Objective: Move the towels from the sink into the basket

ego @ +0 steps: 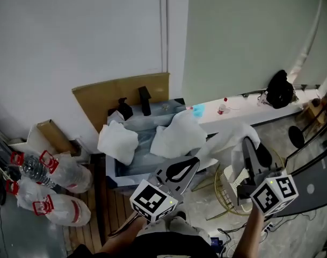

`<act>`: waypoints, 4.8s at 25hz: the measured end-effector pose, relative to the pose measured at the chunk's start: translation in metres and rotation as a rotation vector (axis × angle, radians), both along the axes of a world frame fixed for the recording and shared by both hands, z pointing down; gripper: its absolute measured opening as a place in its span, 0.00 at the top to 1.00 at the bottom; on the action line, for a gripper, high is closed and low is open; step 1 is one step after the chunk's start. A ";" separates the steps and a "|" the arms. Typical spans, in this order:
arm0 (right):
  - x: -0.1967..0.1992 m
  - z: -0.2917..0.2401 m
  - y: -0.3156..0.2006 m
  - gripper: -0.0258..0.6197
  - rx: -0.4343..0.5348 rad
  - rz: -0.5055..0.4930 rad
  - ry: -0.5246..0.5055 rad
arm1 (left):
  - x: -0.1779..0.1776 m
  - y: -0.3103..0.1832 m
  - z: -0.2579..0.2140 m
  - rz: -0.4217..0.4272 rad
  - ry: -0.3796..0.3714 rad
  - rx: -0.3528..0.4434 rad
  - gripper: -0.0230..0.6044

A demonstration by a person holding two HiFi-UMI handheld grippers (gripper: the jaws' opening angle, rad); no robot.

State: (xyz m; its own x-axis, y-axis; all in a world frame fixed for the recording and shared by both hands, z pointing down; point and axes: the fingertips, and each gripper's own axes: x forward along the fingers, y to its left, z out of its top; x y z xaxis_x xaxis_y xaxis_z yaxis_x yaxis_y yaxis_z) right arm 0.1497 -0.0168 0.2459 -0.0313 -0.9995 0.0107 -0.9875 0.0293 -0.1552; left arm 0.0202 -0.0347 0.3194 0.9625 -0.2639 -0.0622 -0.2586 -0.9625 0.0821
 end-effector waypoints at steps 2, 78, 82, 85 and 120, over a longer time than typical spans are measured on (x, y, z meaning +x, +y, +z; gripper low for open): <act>0.037 0.000 0.021 0.84 -0.004 0.067 0.013 | 0.034 0.013 0.000 0.056 0.004 -0.001 0.95; -0.288 0.213 -0.234 0.68 -0.270 -0.726 0.088 | -0.193 -0.151 0.068 -0.483 -0.164 -0.099 0.95; -0.347 0.238 -0.247 0.65 -0.317 -0.796 0.116 | -0.247 -0.163 0.073 -0.568 -0.154 -0.121 0.95; -0.382 0.261 -0.255 0.62 -0.365 -0.844 0.152 | -0.283 -0.170 0.079 -0.635 -0.146 -0.143 0.95; -0.346 0.257 -0.278 0.83 -0.431 -0.610 0.202 | -0.288 -0.195 0.089 -0.626 -0.140 -0.160 0.95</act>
State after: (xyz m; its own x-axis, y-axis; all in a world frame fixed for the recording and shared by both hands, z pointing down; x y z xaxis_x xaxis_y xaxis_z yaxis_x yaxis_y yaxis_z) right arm -0.1964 -0.2947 0.5029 -0.5307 -0.7123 0.4593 -0.8266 0.5547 -0.0949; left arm -0.2675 -0.2293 0.4081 0.6203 -0.7720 0.1388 -0.7841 -0.6054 0.1367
